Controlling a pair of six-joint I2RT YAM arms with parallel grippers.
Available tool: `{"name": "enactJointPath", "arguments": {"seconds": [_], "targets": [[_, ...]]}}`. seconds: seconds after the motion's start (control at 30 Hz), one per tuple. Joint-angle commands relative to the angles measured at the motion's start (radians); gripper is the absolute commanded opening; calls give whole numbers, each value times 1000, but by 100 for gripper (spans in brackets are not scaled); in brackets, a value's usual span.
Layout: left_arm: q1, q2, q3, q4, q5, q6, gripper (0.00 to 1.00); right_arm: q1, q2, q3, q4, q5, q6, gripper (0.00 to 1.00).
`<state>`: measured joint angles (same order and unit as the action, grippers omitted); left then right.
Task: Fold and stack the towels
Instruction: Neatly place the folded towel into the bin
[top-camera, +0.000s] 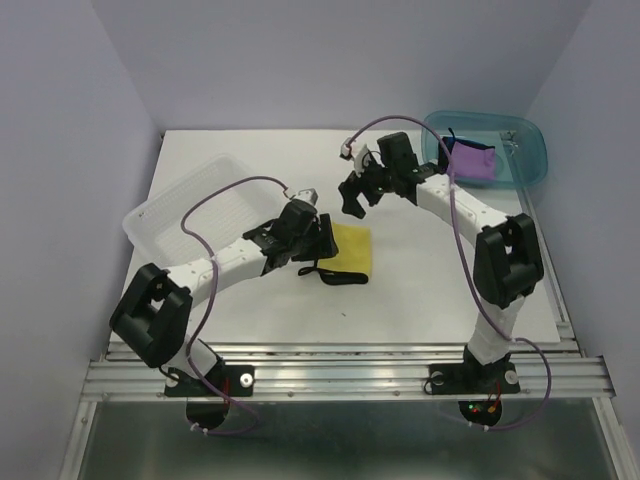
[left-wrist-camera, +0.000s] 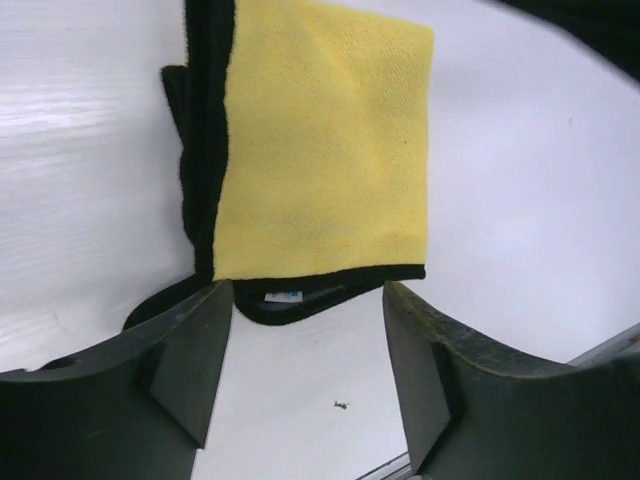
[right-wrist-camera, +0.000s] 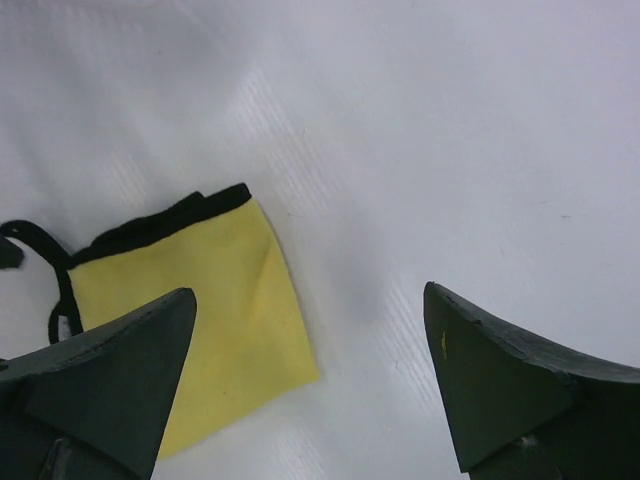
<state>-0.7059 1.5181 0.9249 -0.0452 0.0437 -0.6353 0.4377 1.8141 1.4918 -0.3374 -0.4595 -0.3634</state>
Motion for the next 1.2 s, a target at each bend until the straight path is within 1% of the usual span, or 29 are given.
{"name": "enactJointPath", "arguments": {"seconds": [0.0,0.03,0.1,0.13,0.2,0.23,0.3,0.33,0.43,0.57,0.73,0.8,0.83,0.87,0.9,0.93,1.03,1.1,1.17], "targets": [[-1,-116,-1,-149,-144,-3,74,4,117,111,-224,-24,-206,100],[-3,-162,-4,-189,-166,-4,80,9,132,137,-251,-9,-210,100],[-1,-219,-14,-214,-214,-12,84,32,166,134,-249,16,-224,100],[-3,-275,-17,-235,-229,-12,88,42,171,121,-218,63,-221,100],[-3,-331,-23,-251,-261,-21,93,61,192,110,-190,108,-224,100],[-1,-384,-24,-258,-296,-30,96,78,200,108,-178,125,-223,100],[0,-450,-34,-281,-338,-41,99,90,220,111,-146,157,-226,100],[0,-469,-41,-289,-347,-52,99,91,225,114,-118,169,-226,100],[3,-533,-67,-314,-375,-66,99,93,252,142,-109,168,-229,100],[8,-576,-86,-375,-415,-96,99,96,319,202,-164,147,-239,100],[9,-604,-109,-384,-420,-119,99,104,398,249,-187,186,-241,99],[9,-605,-112,-386,-418,-121,99,105,431,278,-210,212,-230,89],[9,-601,-112,-387,-423,-124,99,105,438,281,-224,217,-229,85],[11,-601,-110,-392,-424,-125,99,105,445,274,-241,232,-229,78],[10,-601,-112,-392,-427,-126,99,105,448,266,-248,239,-224,76],[9,-601,-110,-393,-432,-126,99,104,455,257,-256,243,-221,70],[11,-604,-110,-392,-439,-124,99,105,464,232,-282,243,-191,63],[11,-602,-107,-386,-438,-118,99,105,472,216,-305,234,-155,62],[11,-602,-107,-383,-439,-115,99,104,462,176,-272,228,-103,62]]}}
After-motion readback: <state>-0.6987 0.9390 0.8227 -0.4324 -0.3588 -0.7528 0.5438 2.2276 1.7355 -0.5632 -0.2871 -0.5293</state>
